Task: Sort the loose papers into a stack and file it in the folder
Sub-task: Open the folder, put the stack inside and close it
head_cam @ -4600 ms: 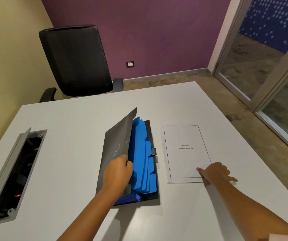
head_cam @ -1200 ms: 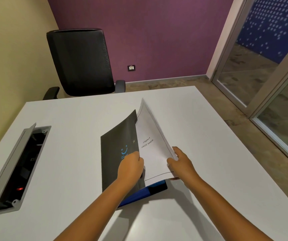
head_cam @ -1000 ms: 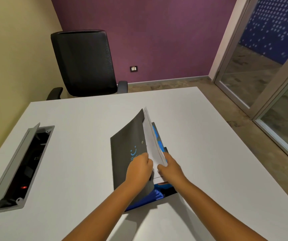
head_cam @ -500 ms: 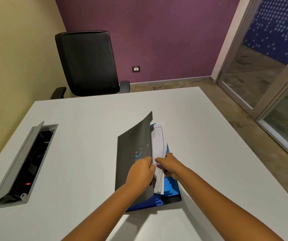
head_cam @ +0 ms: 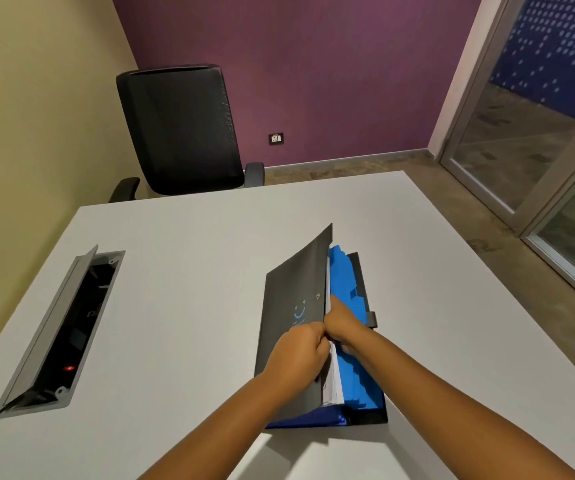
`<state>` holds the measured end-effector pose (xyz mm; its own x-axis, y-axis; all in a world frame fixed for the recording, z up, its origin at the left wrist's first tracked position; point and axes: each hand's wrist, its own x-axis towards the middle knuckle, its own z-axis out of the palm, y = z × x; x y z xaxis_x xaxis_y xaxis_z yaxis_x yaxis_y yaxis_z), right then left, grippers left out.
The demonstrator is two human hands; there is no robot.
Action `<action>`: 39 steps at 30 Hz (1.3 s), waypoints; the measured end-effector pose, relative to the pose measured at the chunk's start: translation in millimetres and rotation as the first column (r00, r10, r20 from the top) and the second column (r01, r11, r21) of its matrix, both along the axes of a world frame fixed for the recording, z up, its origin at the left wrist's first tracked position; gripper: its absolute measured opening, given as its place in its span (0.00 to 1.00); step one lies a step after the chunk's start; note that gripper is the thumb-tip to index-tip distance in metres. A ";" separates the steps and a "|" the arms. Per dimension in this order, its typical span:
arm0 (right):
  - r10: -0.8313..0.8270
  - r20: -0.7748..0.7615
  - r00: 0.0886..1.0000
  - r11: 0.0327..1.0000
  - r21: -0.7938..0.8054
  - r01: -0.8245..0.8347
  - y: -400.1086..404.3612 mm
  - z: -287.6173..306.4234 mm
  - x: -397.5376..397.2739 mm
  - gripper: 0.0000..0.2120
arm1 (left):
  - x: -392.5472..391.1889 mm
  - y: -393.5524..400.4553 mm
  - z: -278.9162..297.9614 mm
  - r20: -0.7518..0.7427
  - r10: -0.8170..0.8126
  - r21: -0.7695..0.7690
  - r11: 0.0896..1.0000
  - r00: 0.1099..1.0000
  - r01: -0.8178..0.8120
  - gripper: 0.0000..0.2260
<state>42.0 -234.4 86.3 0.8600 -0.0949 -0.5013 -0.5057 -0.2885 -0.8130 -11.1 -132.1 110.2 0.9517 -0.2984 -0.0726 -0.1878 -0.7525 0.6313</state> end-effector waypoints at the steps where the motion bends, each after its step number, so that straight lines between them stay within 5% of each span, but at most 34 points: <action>1: -0.087 -0.073 0.994 0.993 0.079 0.092 3.3 -0.9 1.0 0.13 | 0.0 -0.3 0.1 0.005 -0.006 -0.004 1.000 1.000 0.006 0.11; 4: -0.115 -0.222 0.968 0.979 0.141 0.148 4.4 -7.5 1.9 0.13 | 0.0 2.6 -2.7 0.005 -0.004 0.011 1.000 1.000 0.004 0.11; 9: -0.118 -0.261 0.958 0.983 0.107 0.151 2.5 -18.2 -0.2 0.10 | -2.3 1.5 -9.0 0.014 0.034 -0.012 0.999 0.999 -0.034 0.11; 13: -0.244 -0.267 0.932 0.939 0.177 0.296 7.1 -21.7 3.6 0.21 | -2.6 -3.9 -11.7 -0.017 0.046 -0.056 0.997 0.999 -0.046 0.11; 17: -0.142 -0.166 0.976 0.984 0.082 0.157 7.8 -23.6 2.1 0.13 | 0.2 -2.4 -13.5 -0.038 0.083 -0.094 0.992 0.996 -0.087 0.09; 20: 0.016 0.000 1.000 0.999 -0.046 -0.016 -8.3 -29.3 2.2 0.33 | 2.5 -3.7 -21.3 -0.114 0.059 -0.096 0.993 0.992 -0.070 0.13; 22: 0.055 -0.016 0.998 0.994 -0.090 -0.056 -23.3 -35.7 1.8 0.35 | 0.1 -3.6 -32.9 -0.188 0.015 -0.091 0.995 0.982 -0.033 0.12; 25: 0.038 -0.020 0.999 0.981 -0.189 -0.041 -48.6 -53.5 -2.4 0.32 | -1.4 6.8 -58.0 -0.213 -0.029 0.054 0.998 0.977 0.042 0.10; 31: 0.152 0.006 0.988 0.910 -0.390 -0.138 -80.4 -82.7 -13.8 0.25 | 1.4 58.1 -111.4 -0.197 0.042 0.512 0.856 0.979 0.067 0.32; 39: 0.485 -0.008 0.874 0.676 -0.631 -0.381 -63.9 -103.7 0.3 0.24 | -9.1 86.6 -139.2 -0.302 0.241 0.556 0.831 0.922 -0.036 0.40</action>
<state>42.3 -298.3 -17.5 0.9389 0.0748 -0.3359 -0.0879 -0.8916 -0.4442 -20.1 -45.5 -29.0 0.8604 0.0184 -0.5094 0.0966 -0.9871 0.1276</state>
